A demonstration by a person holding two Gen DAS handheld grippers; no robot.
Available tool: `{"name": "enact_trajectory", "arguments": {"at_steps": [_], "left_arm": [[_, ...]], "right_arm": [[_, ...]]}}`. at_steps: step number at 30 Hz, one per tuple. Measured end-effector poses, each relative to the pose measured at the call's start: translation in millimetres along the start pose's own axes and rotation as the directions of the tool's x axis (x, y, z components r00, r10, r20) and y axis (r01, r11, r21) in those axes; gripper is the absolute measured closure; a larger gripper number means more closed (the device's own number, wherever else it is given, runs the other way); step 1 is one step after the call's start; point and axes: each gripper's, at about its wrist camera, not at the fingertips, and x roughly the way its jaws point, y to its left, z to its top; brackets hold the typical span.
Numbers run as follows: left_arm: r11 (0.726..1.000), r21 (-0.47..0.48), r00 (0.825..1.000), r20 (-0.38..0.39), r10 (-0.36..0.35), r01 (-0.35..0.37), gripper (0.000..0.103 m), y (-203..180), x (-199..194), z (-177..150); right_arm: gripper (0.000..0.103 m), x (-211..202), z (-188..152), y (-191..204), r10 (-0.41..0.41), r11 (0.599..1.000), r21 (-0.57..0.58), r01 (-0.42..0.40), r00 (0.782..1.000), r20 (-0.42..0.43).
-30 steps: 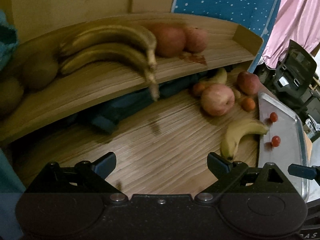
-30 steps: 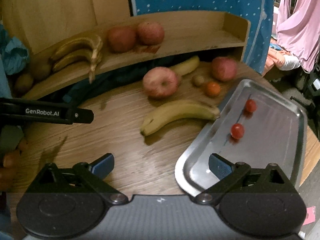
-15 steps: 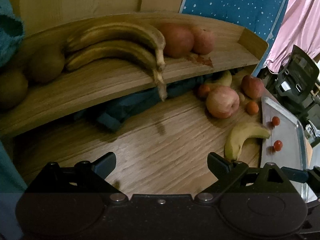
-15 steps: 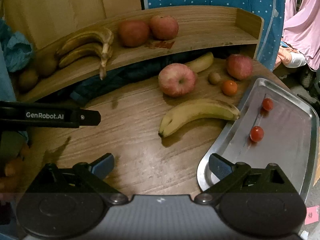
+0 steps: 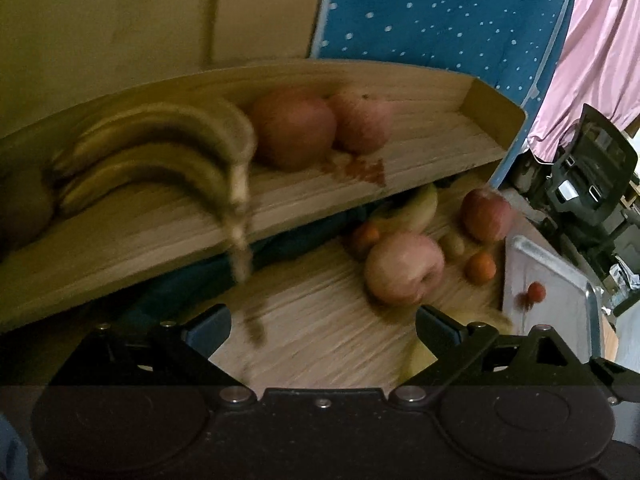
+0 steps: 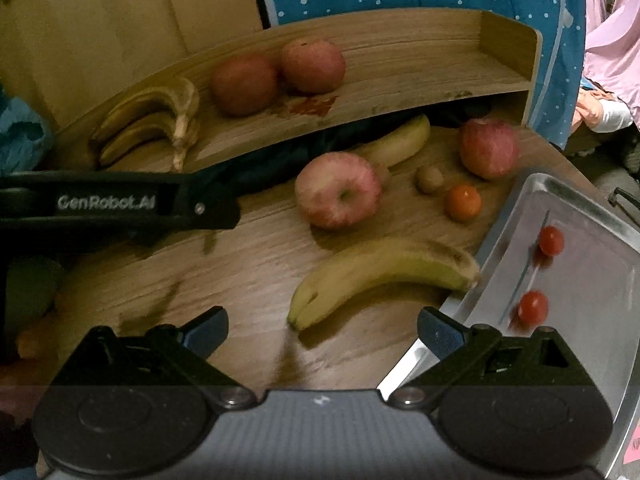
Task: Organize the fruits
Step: 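Move both grippers back toward the banana and apple on the desk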
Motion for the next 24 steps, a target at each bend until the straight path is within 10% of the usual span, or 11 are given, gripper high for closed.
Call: {"name": "enact_trajectory", "arguments": {"at_steps": [24], "left_arm": [[0.993, 0.055, 0.993, -0.072, -0.098, 0.102, 0.001, -31.6, 59.3, 44.1]], "right_arm": [[0.000, 43.8, 33.8, -40.2, 0.105, 0.989, 0.104, -0.103, 0.994, -0.016]]}}
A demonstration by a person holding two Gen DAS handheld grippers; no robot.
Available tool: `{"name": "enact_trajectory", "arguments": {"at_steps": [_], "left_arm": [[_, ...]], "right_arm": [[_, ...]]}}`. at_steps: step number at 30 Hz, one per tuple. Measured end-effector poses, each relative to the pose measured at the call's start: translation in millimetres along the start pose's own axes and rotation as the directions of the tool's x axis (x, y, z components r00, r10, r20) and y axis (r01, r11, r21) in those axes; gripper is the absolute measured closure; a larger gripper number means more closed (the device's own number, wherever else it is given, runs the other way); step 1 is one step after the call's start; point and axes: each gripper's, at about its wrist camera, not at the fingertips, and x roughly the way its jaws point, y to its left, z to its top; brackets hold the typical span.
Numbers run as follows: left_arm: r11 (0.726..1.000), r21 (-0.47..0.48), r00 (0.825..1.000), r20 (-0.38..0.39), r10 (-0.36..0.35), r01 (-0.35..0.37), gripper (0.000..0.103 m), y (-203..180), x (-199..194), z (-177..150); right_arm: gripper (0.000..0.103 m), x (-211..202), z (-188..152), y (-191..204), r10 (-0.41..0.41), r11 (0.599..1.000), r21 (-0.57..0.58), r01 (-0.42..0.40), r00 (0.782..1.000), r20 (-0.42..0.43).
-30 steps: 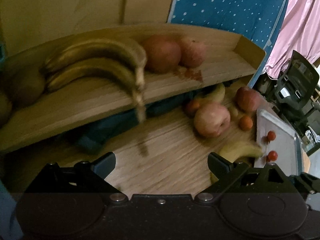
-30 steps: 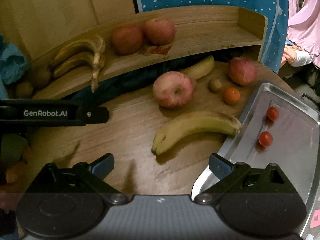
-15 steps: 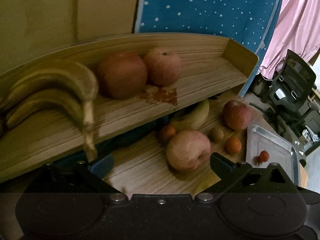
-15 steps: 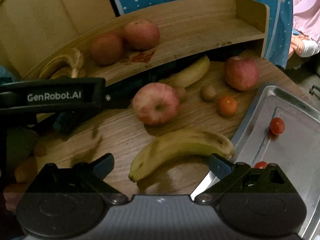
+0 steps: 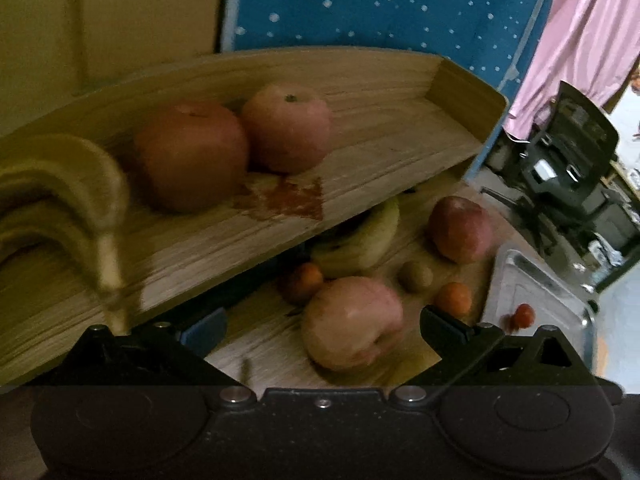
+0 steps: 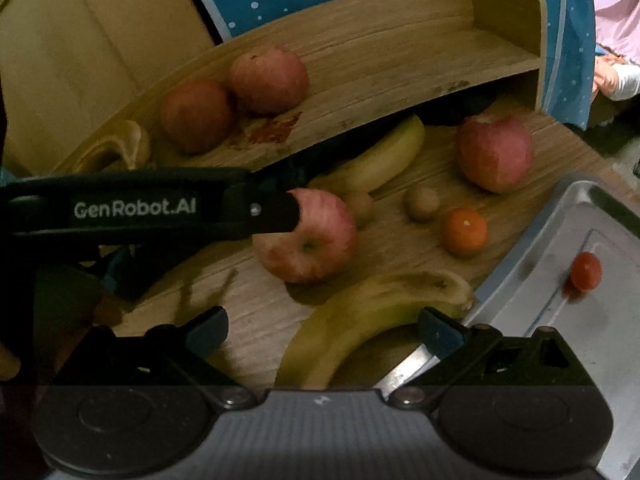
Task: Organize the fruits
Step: 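Move both grippers back toward the banana and apple on the desk, then grasp the yellow banana with the right gripper while the left grasps the red apple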
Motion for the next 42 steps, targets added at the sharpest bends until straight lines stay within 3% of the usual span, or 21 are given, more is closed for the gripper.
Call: {"name": "enact_trajectory", "arguments": {"at_steps": [4, 13, 15, 24, 26, 29, 33, 40, 42], "left_arm": [[0.999, 0.018, 0.998, -0.047, -0.045, 0.046, 0.001, -5.4, 13.6, 7.8], [0.998, 0.029, 0.989, -0.137, -0.053, 0.058, 0.003, -8.0, 37.1, 14.4], [0.997, 0.027, 0.986, -0.152, -0.067, 0.072, 0.006, -8.6, 42.0, 16.0], [0.997, 0.020, 0.979, -0.195, -0.063, 0.068, 0.031, -10.9, 58.8, 11.2], [0.997, 0.005, 0.979, -0.191, -0.071, 0.073, 0.032, -8.0, 59.6, 11.0], [0.997, -0.009, 0.980, -0.185, -0.078, 0.077, 0.032, -6.1, 59.0, 9.4], [0.998, -0.002, 0.981, -0.182, -0.067, 0.068, 0.032, -6.2, 53.1, 3.5], [0.998, -0.048, 0.983, -0.179, -0.043, 0.035, 0.032, 8.9, 32.1, -16.0], [0.998, -0.067, 0.984, -0.178, -0.028, 0.017, 0.032, 14.6, 25.4, -21.5]], "right_arm": [[0.000, 8.1, 4.1, -3.0, -0.009, 1.000, 0.017, 0.009, 1.000, -0.005], [0.004, 17.5, 0.0, 6.2, -0.096, 0.995, -0.008, 0.096, 0.995, -0.019], [0.013, 22.6, -2.9, 8.4, -0.110, 0.994, -0.008, 0.110, 0.993, -0.048], [0.014, 29.4, -4.8, 21.1, -0.168, 0.986, -0.017, 0.168, 0.986, -0.020], [0.015, 30.6, -5.2, 23.3, -0.180, 0.984, -0.019, 0.179, 0.984, -0.013], [0.022, 31.5, -7.5, 29.0, -0.214, 0.976, -0.028, 0.214, 0.977, -0.002], [0.040, 28.5, -9.1, 30.1, -0.257, 0.966, -0.021, 0.258, 0.966, 0.018], [0.063, 16.5, -15.8, 25.7, -0.208, 0.978, -0.019, 0.208, 0.978, 0.031], [0.065, 19.2, -19.1, 26.0, -0.193, 0.981, -0.016, 0.194, 0.981, 0.031]]}}
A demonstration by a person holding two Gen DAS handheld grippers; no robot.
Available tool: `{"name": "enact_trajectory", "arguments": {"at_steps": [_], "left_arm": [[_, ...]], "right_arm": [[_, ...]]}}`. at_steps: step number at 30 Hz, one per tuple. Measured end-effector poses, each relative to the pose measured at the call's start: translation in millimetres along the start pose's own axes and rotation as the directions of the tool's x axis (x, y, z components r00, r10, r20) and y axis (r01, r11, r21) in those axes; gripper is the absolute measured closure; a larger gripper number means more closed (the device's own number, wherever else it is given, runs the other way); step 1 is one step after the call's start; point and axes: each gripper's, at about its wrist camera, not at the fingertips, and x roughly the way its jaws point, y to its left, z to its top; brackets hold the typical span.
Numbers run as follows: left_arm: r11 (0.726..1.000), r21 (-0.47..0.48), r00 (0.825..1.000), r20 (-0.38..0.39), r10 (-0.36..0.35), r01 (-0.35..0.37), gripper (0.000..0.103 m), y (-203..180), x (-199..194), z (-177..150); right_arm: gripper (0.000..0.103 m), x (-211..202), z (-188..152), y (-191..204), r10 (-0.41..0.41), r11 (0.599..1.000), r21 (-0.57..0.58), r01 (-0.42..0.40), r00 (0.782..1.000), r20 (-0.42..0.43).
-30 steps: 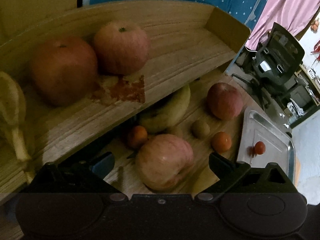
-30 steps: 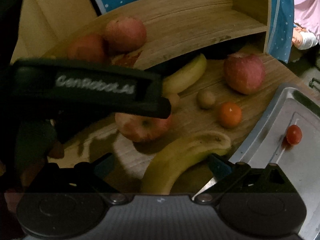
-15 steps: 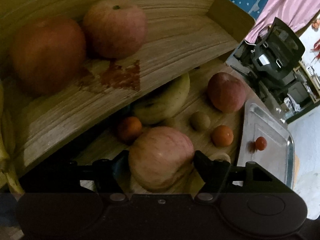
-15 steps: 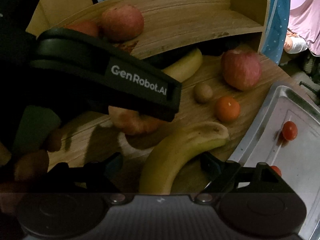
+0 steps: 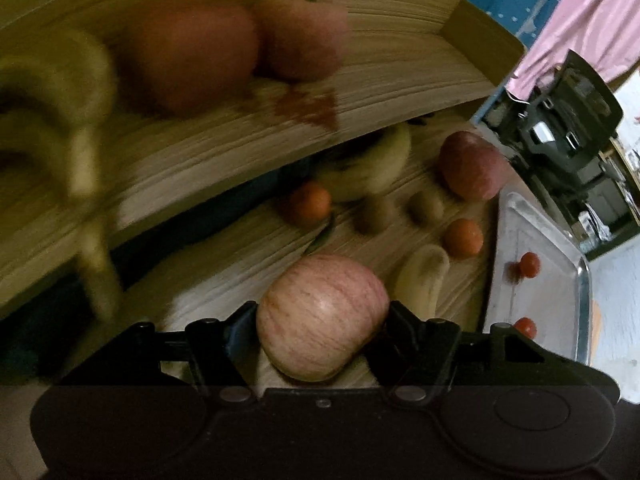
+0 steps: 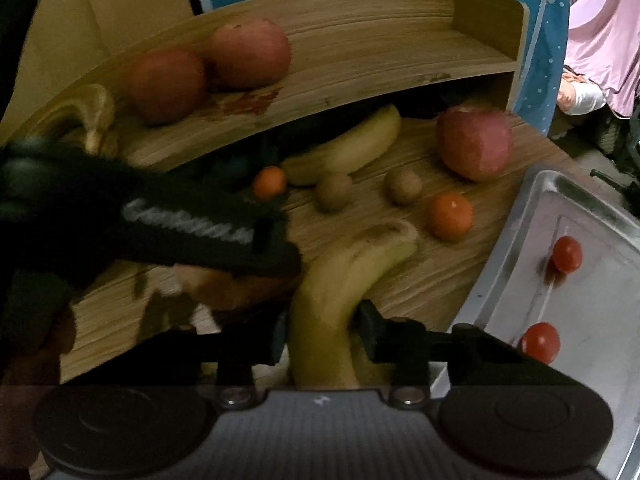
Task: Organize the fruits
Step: 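Grasp the yellow banana with the right gripper while the left grasps the red apple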
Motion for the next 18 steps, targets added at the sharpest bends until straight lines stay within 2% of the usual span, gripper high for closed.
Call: {"name": "enact_trajectory", "arguments": {"at_steps": [5, 12, 18], "left_arm": [[0.999, -0.045, 1.000, 0.002, 0.030, -0.030, 0.032, 15.1, -14.8, -17.3], [0.996, -0.081, 0.999, 0.015, 0.037, -0.036, 0.032, 28.1, -32.9, -34.7], [0.996, -0.078, 0.998, 0.045, 0.040, -0.036, 0.032, 28.1, -44.2, -35.0]], "right_arm": [[0.067, -1.3, -4.3, -5.3, 0.029, 0.999, 0.022, -0.030, 1.000, 0.007], [0.066, -10.6, -15.6, -11.1, 0.128, 0.988, 0.089, -0.128, 0.992, 0.011], [0.066, -23.8, -18.9, -10.0, 0.175, 0.978, 0.099, -0.182, 0.982, 0.068]]}}
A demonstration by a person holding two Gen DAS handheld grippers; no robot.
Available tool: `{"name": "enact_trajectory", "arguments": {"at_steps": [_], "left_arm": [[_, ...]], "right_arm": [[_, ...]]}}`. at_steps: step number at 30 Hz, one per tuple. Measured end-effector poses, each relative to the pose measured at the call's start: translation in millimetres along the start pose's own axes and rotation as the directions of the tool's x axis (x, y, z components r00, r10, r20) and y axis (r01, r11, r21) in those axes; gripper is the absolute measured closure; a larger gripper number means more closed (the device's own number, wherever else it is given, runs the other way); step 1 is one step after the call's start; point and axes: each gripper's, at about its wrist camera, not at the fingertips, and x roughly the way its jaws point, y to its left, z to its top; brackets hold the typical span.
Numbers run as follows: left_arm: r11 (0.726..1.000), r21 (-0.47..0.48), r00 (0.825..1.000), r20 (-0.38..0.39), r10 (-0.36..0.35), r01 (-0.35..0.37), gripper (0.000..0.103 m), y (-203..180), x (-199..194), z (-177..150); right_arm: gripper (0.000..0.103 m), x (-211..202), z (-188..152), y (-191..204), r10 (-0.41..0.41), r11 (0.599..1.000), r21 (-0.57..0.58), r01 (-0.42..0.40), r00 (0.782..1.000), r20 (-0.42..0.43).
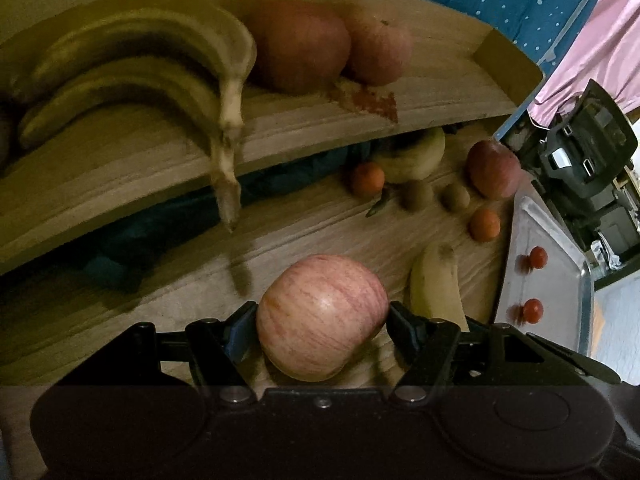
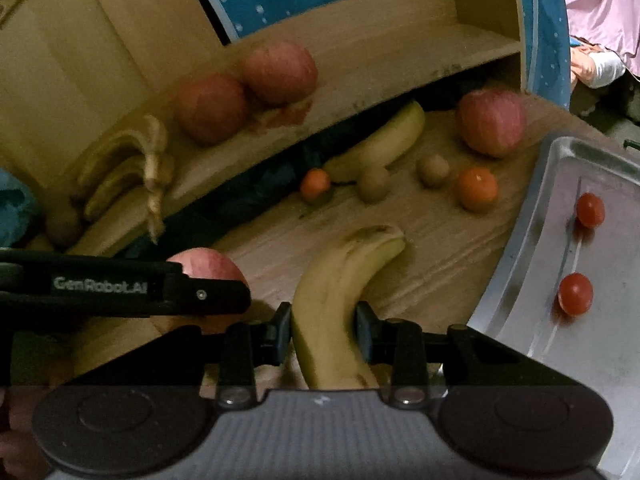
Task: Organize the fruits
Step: 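Grasp the yellow banana with the right gripper while the left grasps the red apple, then carry the banana and apple onto the tray and open both grippers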
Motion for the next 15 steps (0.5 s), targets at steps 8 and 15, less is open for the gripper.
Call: {"name": "enact_trajectory", "arguments": {"at_steps": [8, 15], "left_arm": [[0.997, 0.062, 0.998, 0.029, -0.047, 0.046, 0.032, -27.8, -0.3, 11.0], [0.980, 0.153, 0.991, 0.025, -0.131, 0.126, 0.032, -79.0, 15.1, 23.5]], "right_arm": [[0.066, -32.1, 7.3, -7.9, 0.008, 1.000, 0.010, -0.010, 0.994, 0.113], [0.066, -64.1, 16.7, -41.5, -0.085, 0.995, 0.065, 0.074, 0.979, 0.184]]}}
